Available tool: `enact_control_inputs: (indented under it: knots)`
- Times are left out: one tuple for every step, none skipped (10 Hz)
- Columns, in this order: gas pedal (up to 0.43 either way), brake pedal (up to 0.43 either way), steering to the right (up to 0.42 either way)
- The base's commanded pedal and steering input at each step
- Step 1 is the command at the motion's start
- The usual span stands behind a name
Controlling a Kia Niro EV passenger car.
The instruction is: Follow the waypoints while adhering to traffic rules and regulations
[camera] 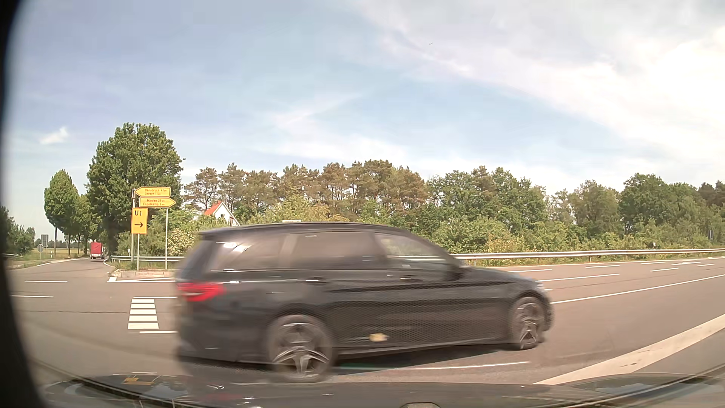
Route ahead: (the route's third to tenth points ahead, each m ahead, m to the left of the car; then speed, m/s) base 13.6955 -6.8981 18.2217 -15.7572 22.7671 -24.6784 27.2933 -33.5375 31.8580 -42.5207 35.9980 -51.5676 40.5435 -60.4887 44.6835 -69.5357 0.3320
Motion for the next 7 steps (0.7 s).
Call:
enact_control_inputs:
  knots:
    - [0.098, 0.0, 0.23]
    - [0.098, 0.0, 0.231]
    - [0.087, 0.0, 0.233]
    - [0.087, 0.0, 0.235]
    - [0.087, 0.0, 0.236]
    - [0.087, 0.0, 0.236]
    - [0.087, 0.0, 0.238]
